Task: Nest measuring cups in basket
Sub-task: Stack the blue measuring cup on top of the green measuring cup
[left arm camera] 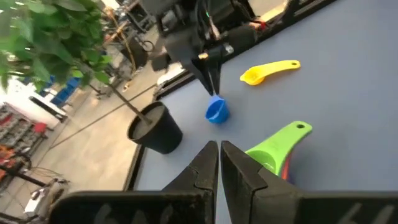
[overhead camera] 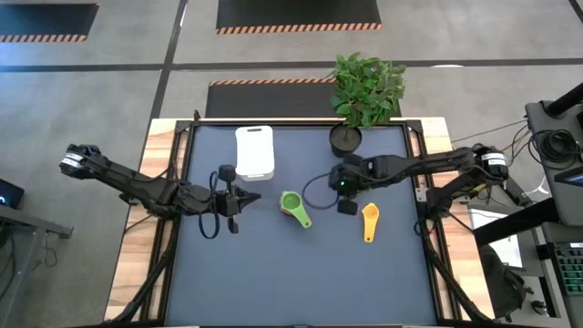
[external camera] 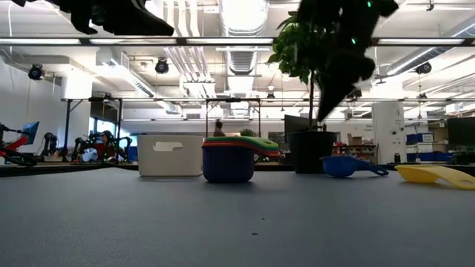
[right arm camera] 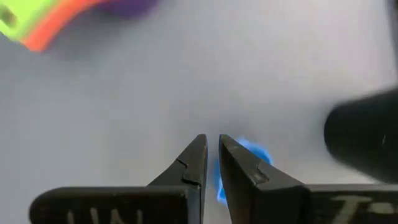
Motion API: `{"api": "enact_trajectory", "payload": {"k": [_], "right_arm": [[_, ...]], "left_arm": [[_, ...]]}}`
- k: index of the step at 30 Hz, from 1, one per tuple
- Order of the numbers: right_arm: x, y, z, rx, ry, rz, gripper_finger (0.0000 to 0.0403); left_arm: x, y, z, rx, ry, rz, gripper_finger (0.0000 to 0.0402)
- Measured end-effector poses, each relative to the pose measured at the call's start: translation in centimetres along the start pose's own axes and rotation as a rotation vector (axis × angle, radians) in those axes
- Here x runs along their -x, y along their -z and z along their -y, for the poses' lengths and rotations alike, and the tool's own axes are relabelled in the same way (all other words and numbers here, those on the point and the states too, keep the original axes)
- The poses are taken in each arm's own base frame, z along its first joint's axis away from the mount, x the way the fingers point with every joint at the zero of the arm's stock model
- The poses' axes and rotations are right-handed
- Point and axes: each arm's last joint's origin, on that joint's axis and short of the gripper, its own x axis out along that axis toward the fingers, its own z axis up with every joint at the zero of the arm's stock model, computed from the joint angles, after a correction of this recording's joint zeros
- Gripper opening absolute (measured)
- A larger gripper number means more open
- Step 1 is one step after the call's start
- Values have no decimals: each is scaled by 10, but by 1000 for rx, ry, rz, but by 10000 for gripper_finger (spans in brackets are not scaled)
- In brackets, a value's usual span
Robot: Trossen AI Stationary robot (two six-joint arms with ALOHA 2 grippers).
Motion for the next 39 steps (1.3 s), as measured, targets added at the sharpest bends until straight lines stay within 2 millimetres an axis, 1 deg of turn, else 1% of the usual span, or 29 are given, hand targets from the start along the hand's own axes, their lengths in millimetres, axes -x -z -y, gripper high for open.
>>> {"api": "enact_trajectory", "payload": {"k": [2,5,8,10,12,14,19,23,28,33,36,39], "right_arm": [[3,-11,-11,13,14,25,31],[4,-21,-23,65,5,-6,31],[-2,-23,-28,99,-6,-59,34],[-6,-21,-26,114,-52,-75,43],[-8,-15,-17,105,-86,-92,56],[-9,-6,-5,92,-76,-87,72],[-11,23,24,40,-37,-50,111],[-9,45,39,-38,-5,-40,145],[-10,64,42,-78,16,-29,196],[-17,79,41,10,31,-69,246],[-24,85,39,49,29,-76,263],[-33,92,40,69,31,-82,266]], "left_arm": [[-1,1,1,0,5,-5,0],[-1,1,2,-2,11,-7,0],[0,1,3,-4,20,-4,0],[0,0,4,-3,26,1,0],[1,-1,6,-1,33,5,0],[2,-1,7,-3,38,7,0],[2,-1,7,-2,38,11,0],[2,-2,7,0,37,14,0],[2,-3,6,12,29,31,0],[2,-4,5,16,25,37,0],[2,-4,5,17,25,38,0],[2,-4,5,18,25,39,0]]}}
